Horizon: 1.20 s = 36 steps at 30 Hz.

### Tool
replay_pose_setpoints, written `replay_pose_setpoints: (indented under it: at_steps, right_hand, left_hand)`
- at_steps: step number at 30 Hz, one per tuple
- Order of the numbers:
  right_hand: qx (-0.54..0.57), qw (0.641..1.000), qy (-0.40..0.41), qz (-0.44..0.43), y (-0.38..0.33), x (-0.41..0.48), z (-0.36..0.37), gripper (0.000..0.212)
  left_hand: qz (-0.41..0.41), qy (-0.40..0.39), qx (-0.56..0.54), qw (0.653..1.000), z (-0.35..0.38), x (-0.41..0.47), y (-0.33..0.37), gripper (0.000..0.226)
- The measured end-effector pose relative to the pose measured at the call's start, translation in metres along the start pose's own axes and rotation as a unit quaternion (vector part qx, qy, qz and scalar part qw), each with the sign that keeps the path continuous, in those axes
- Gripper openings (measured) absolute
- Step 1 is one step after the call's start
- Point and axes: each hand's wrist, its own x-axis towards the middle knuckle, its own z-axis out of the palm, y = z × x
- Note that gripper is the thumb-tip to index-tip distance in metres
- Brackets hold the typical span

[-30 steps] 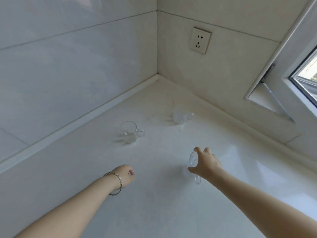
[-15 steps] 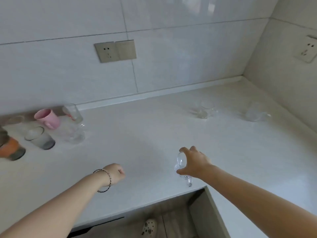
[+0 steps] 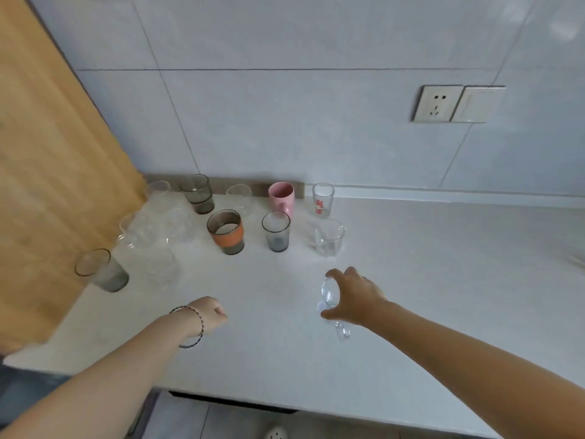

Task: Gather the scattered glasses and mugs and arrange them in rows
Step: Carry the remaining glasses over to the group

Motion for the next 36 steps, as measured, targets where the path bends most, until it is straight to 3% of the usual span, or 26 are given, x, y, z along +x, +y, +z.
replay_pose_setpoints:
  at_steps: [8,18,22,28,36]
  right_hand:
    - [0.024,1.0,-0.011,-0.003,-0.15,0.087,0.039,0.078]
    - [0.033,0.999,0.002,0.035,-0.221,0.151,0.086,0.069]
    - [0.077,0.995,0.015,0.065,-0.221,0.157,0.093,0.07]
    - [0.11,0.994,-0.003,0.017,-0.202,0.145,0.089,0.068]
    - [0.083,0.987,-0.07,0.12,-0.055,0.099,0.054,0.042]
  left_hand:
    - [-0.038,-0.029,-0.023,0.999,-0.052,0.034,-0.109,0.037]
    - [-0.033,-0.055,-0.049,0.997,-0.062,0.055,-0.13,0.009]
    - [-0.02,-0.063,-0.027,0.997,-0.057,0.06,-0.128,0.011]
    - [0.002,-0.077,-0.015,0.997,-0.046,0.065,-0.105,0.007]
    - [0.111,-0.14,0.08,0.981,-0.005,0.07,-0.004,0.031]
